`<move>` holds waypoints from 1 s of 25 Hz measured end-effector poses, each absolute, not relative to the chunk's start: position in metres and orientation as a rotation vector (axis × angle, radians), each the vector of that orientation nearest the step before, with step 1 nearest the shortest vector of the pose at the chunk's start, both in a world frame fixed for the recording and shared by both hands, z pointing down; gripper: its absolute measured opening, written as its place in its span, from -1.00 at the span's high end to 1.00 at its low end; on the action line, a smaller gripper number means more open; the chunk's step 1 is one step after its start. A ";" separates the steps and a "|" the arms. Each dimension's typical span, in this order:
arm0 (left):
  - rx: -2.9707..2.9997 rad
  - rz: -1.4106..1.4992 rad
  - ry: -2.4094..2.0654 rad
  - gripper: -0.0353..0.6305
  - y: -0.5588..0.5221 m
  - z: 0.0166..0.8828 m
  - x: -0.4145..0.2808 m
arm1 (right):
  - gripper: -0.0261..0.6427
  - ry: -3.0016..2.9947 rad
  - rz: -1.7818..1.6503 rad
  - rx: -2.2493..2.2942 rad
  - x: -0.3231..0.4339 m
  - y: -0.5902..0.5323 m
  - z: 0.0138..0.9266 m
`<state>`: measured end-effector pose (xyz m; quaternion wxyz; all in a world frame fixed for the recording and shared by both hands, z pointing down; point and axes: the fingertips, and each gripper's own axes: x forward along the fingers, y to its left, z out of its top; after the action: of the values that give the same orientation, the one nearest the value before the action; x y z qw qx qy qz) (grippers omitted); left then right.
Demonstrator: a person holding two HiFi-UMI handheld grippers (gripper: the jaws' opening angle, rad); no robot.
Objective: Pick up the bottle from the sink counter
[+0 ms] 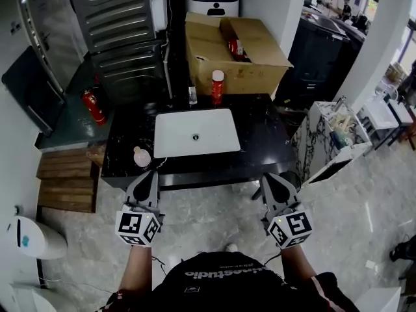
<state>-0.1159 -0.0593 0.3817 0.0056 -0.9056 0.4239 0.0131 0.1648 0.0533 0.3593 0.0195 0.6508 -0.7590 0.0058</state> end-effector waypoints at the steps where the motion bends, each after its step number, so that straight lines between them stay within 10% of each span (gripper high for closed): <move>1: -2.837 0.039 1.326 0.85 -0.060 0.383 -0.118 | 0.80 -2.371 0.020 2.025 0.162 0.053 0.358; 25: -2.780 -0.160 1.562 0.85 -0.173 0.445 -0.114 | 0.80 -2.576 0.135 1.753 0.165 -0.115 0.400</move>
<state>-0.1143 -0.1732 0.4453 -0.0253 -0.8705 0.4890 -0.0502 0.1645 -0.1147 0.4005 0.0116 0.5620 -0.8259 0.0433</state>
